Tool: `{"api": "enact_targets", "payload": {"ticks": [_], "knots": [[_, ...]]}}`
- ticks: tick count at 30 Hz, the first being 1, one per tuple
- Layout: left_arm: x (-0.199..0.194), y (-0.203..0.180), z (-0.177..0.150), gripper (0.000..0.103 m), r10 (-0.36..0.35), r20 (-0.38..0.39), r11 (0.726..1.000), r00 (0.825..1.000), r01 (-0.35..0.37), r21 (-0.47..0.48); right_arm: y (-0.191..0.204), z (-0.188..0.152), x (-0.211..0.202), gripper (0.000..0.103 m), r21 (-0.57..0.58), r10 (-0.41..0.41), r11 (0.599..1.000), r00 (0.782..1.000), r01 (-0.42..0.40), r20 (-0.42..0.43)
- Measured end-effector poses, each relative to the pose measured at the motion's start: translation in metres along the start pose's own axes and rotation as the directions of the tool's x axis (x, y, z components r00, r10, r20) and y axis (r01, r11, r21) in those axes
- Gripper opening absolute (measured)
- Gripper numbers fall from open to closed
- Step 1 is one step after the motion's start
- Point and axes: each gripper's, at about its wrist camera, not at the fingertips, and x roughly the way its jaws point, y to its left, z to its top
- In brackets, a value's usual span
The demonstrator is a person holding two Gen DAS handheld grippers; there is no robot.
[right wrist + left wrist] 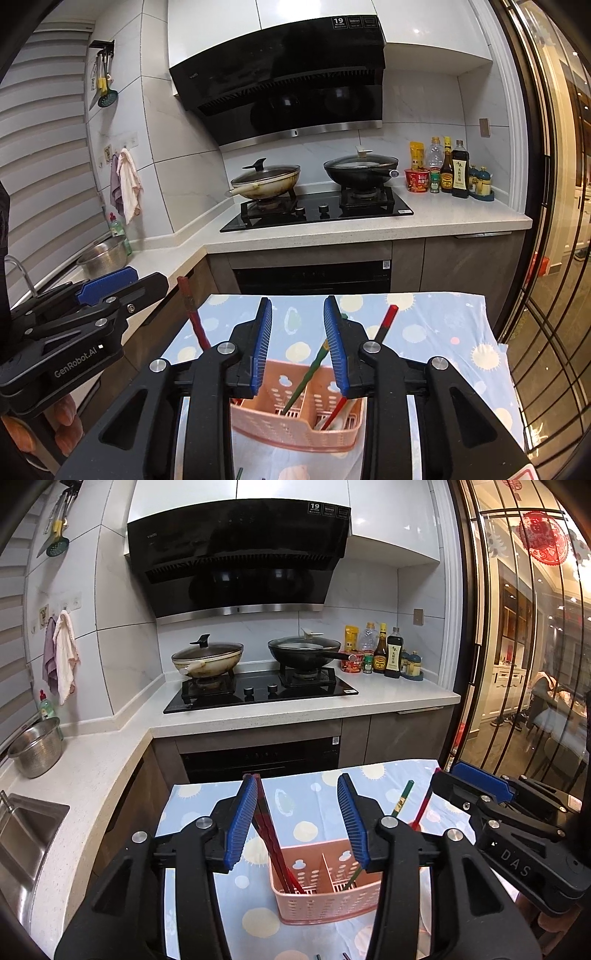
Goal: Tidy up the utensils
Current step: 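Move both tools back down toward the remaining utensils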
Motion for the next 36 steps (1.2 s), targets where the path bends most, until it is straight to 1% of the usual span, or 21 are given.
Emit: {"api": "enact_targets", "payload": {"ticks": [3,7,10,12,14,19,23,26,29,32,36], "knots": [[-0.011,0.000,-0.007,0.043,0.002,0.004,1.000,1.000,-0.002,0.002,-0.001,-0.008,-0.014,0.029,0.001,-0.002,1.000,1.000,0.002,-0.005],[-0.026,-0.003,-0.019,0.050,0.012,0.009,1.000,1.000,-0.012,0.009,0.003,-0.024,-0.033,0.029,-0.010,-0.011,1.000,1.000,0.011,-0.011],[-0.039,-0.003,-0.029,0.051,0.000,0.005,1.000,1.000,0.000,0.000,0.006,-0.039,-0.048,0.029,-0.019,-0.013,1.000,1.000,0.013,-0.017],[-0.048,-0.005,-0.037,0.053,-0.002,0.003,1.000,1.000,0.002,0.001,0.008,-0.050,-0.057,0.029,-0.021,-0.011,1.000,1.000,0.010,-0.025],[-0.057,-0.008,-0.046,0.057,-0.001,0.005,1.000,1.000,0.001,0.008,0.010,-0.064,-0.067,0.029,-0.022,-0.007,1.000,0.999,0.007,-0.035],[-0.077,-0.010,-0.079,0.059,-0.012,-0.017,1.000,1.000,0.013,0.003,0.017,-0.105,-0.088,0.029,-0.041,-0.011,0.999,0.997,0.008,-0.078],[-0.087,-0.011,-0.117,0.061,-0.019,-0.065,1.000,0.998,0.018,-0.012,0.018,-0.143,-0.103,0.029,-0.048,-0.034,0.998,0.993,0.029,-0.117],[-0.089,-0.011,-0.147,0.061,-0.014,-0.116,1.000,0.993,0.012,-0.020,0.013,-0.170,-0.111,0.029,-0.012,-0.020,1.000,0.987,0.018,-0.161],[-0.089,-0.012,-0.178,0.061,-0.037,-0.177,0.999,0.983,0.030,-0.041,0.010,-0.196,-0.117,0.029,0.016,-0.013,1.000,0.978,0.017,-0.207],[-0.091,-0.017,-0.209,0.061,-0.033,-0.230,0.999,0.973,0.027,-0.027,0.012,-0.222,-0.122,0.029,0.014,-0.026,0.999,0.969,0.030,-0.246],[-0.097,-0.022,-0.243,0.061,-0.051,-0.287,0.999,0.956,0.048,-0.019,0.014,-0.255,-0.128,0.029,0.018,-0.039,0.999,0.956,0.046,-0.291]]}}
